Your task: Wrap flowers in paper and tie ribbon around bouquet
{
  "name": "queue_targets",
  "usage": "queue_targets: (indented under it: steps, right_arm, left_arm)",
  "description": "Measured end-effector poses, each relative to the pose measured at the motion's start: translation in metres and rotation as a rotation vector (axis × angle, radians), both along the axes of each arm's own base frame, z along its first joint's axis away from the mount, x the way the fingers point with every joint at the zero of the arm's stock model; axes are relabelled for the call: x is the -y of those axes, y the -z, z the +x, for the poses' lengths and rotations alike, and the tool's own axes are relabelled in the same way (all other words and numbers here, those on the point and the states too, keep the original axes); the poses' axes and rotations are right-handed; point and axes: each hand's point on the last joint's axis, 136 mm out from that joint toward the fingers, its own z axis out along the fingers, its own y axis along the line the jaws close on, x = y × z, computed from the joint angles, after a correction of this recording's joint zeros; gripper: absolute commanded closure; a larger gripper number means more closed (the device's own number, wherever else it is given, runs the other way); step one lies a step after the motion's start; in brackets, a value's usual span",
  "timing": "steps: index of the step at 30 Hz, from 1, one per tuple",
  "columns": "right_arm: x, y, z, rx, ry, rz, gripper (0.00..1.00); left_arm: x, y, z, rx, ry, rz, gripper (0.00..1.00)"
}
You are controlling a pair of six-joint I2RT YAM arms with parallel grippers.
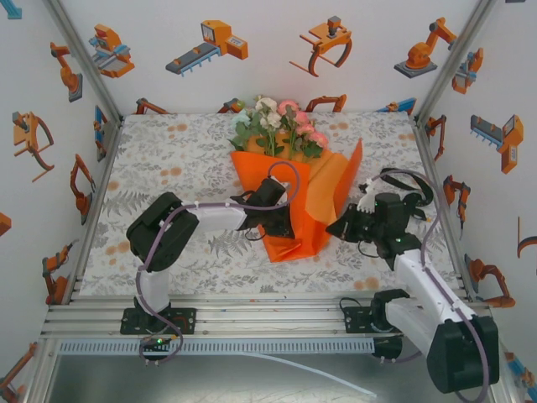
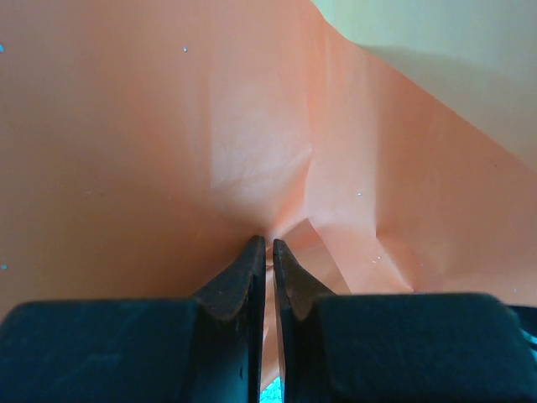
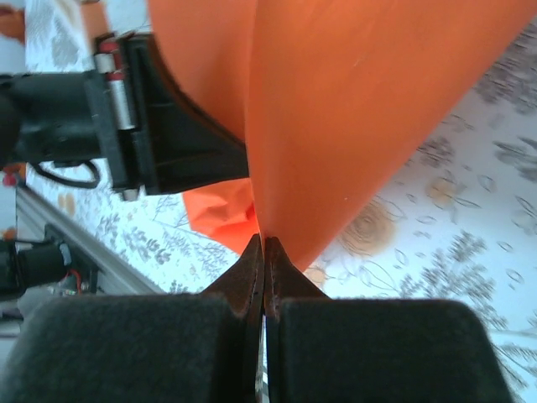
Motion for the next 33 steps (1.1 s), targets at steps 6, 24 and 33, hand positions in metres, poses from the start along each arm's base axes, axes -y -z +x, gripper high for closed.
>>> queue_targets:
  steps: [6, 24, 33]
  right_arm:
    - [-0.034, 0.007, 0.000, -0.041, -0.150, -0.002, 0.94]
    - [-0.058, 0.012, -0.001, -0.022, -0.225, -0.064, 0.95]
    - [-0.082, -0.003, 0.008, 0.023, -0.274, -0.078, 0.95]
  left_arm:
    - [-0.001, 0.000, 0.002, -0.011, -0.016, -0.011, 0.84]
    - [-0.070, -0.070, 0.028, 0.006, -0.232, -0.155, 0.82]
    - [-0.070, -0.042, 0.019, -0.047, -0.217, -0.123, 0.83]
